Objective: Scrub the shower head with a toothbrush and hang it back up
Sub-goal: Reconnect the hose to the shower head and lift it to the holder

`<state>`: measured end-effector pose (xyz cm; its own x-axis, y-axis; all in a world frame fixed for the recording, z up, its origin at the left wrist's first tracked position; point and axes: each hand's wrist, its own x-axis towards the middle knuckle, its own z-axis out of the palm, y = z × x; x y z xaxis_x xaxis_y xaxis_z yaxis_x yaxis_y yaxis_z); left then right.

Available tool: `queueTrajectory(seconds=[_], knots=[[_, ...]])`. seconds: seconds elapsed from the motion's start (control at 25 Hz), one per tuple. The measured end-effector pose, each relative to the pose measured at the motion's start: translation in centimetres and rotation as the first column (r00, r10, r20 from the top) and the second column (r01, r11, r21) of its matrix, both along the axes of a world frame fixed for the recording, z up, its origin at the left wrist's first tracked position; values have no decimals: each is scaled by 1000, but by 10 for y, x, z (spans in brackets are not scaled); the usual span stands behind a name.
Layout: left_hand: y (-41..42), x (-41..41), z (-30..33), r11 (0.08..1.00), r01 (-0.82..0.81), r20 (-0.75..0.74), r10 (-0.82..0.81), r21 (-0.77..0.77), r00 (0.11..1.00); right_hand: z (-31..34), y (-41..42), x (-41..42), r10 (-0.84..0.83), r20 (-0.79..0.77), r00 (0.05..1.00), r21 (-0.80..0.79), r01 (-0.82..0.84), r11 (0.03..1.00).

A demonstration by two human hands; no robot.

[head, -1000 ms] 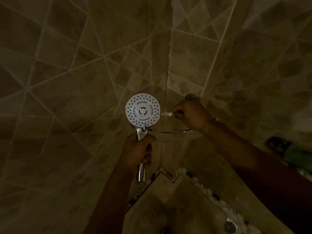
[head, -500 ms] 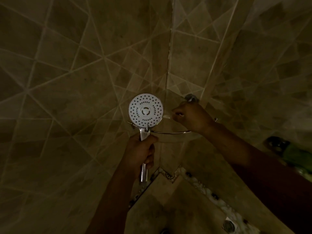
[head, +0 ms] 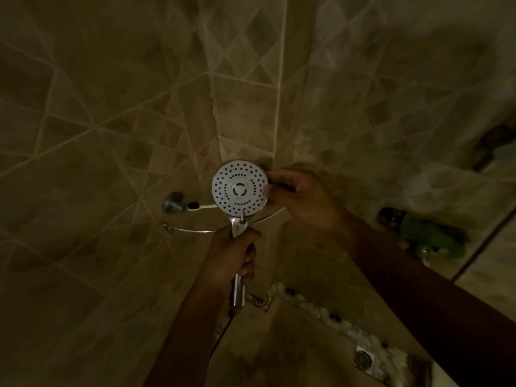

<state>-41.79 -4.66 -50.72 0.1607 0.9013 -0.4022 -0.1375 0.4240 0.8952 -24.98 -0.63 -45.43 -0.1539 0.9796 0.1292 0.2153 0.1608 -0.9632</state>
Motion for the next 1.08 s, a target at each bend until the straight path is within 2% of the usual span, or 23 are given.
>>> queueTrajectory(seconds=[0.24,0.44,0.52,0.64,0.84,1.08], knots=[[6,71,25,980,185,-12,-185,71,983,35,-33,72,-217,53,975,129,209,969],[26,150,74,927,315,-86,-304,201,949,83,-57,138,-380,-45,924,211,381,900],[30,181,101,904,345,-63,-340,254,938,107,-61,163,-445,-47,894,263,441,858],[32,221,139,871,354,-5,-375,339,927,150,-68,193,-477,-87,875,328,477,815],[37,274,199,786,348,5,-408,510,913,218,-81,232,-488,-98,867,466,473,748],[54,322,275,691,271,9,-373,670,928,291,-76,265,-509,-189,840,533,523,665]])
